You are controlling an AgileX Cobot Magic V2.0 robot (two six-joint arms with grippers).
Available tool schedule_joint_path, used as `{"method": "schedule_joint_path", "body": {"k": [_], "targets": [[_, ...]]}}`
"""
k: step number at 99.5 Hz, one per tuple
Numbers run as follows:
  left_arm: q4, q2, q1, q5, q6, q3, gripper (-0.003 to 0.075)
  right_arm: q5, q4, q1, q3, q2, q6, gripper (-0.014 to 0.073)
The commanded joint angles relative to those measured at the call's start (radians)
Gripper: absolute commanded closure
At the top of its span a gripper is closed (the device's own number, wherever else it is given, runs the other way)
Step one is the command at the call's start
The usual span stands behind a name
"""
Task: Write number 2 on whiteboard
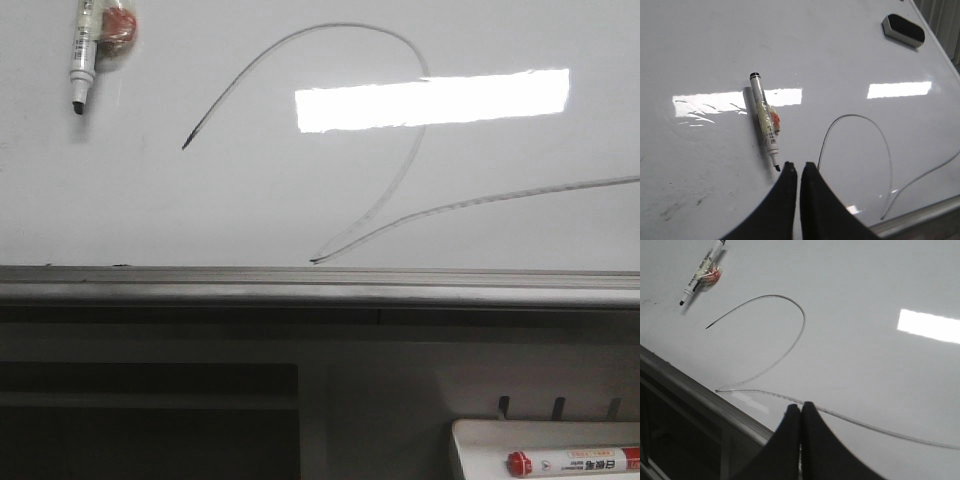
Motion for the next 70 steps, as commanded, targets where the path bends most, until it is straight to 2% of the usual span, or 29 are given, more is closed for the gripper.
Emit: {"method": "schedule_joint_path", "body": {"k": [1, 12, 21, 34, 41, 57, 70], "targets": [[0.138, -0.024, 0.006, -0.048, -0.005, -0.010, 0.0741, -0.088, -0.012, -0.007, -0.023, 0.009, 0.002, 0.0655], [0.268, -0.027, 0.037, -0.033, -0.016, 0.030, 0.0741, -0.088, -0.012, -0.007, -0.023, 0.009, 0.002, 0.0655], [0.284, -0.027, 0.094, 0.020, -0.025, 0.072, 0.0741, -0.088, -0.012, -0.007, -0.023, 0.009, 0.002, 0.0655], [0.288, -0.027, 0.206, 0.130, -0.169, 0.131, 0.0741, -0.088, -0.012, -0.007, -0.023, 0.009, 0.002, 0.0655], [0.326, -0.027, 0.269, 0.202, -0.200, 0.144, 0.0741, -0.088, -0.012, -0.007, -0.023, 0.009, 0.002, 0.0655], [0.337, -0.027, 0.341, 0.196, -0.208, 0.144, 0.0741, -0.086, -0.012, -0.007, -0.023, 0.009, 0.002, 0.0655], [0.441, -0.027, 0.345, 0.195, -0.208, 0.144, 0.0741, -0.086, -0.012, -0.007, -0.023, 0.009, 0.002, 0.0655]]}}
